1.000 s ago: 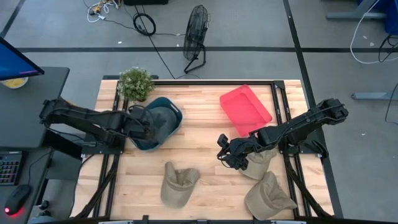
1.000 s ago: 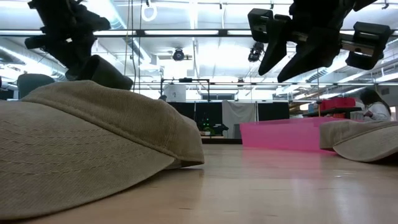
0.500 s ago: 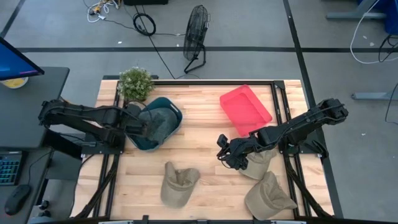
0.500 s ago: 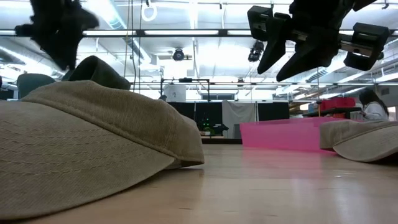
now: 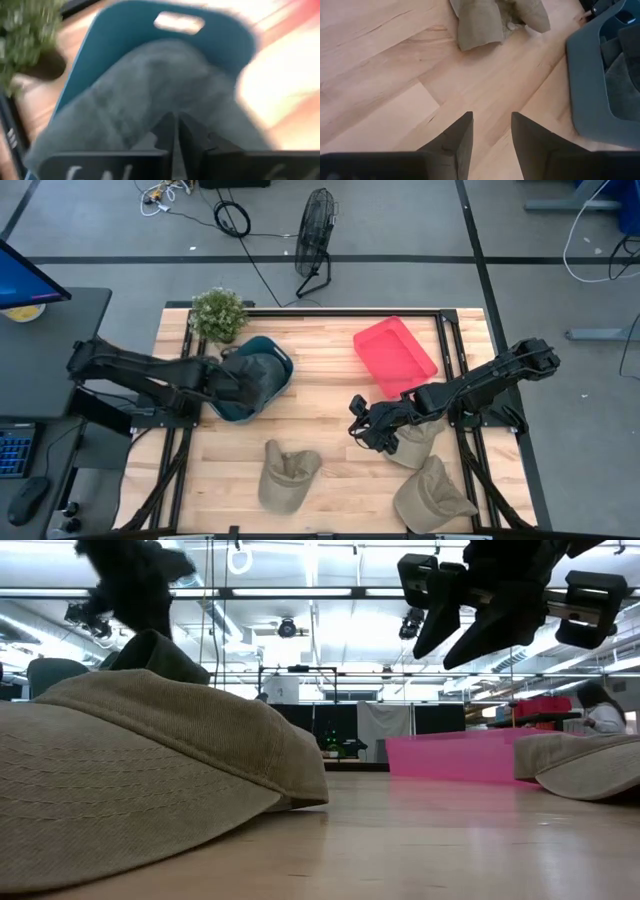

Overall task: Pick & Place hat
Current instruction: Put the black cap into the blue bin

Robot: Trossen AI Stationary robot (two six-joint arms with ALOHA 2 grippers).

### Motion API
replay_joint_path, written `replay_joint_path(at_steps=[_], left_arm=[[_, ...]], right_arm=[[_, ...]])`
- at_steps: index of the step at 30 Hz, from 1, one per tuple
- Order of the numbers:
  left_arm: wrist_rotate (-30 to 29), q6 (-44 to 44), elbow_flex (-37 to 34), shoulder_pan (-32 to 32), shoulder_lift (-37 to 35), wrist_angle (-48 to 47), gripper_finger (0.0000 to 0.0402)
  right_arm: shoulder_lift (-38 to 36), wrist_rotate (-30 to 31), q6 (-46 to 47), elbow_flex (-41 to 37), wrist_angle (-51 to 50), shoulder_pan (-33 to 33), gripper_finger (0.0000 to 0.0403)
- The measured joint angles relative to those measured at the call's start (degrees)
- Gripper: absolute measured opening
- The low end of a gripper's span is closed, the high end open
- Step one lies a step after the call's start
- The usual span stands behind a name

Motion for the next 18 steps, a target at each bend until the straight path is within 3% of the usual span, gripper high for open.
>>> replay_joint_path(at_steps=[5, 11, 18], left_arm=[[0.7, -8.1, -6.8, 0.0, 3.5, 0.2, 0.0006], [8.3, -15.7, -13.3, 0.0, 5.6, 1.5, 0.0004], [9.2, -16.3, -15.0, 0.0, 5.4, 4.5, 0.0004]], right_arm=[[0.0, 0.0, 4.8, 0.0, -0.7, 0.0, 0.0136], [0.0, -0.5, 9.3, 0.0, -1.0, 0.0, 0.0136], [0.0, -0.5, 15.3, 0.0, -0.9, 0.0, 0.0136]])
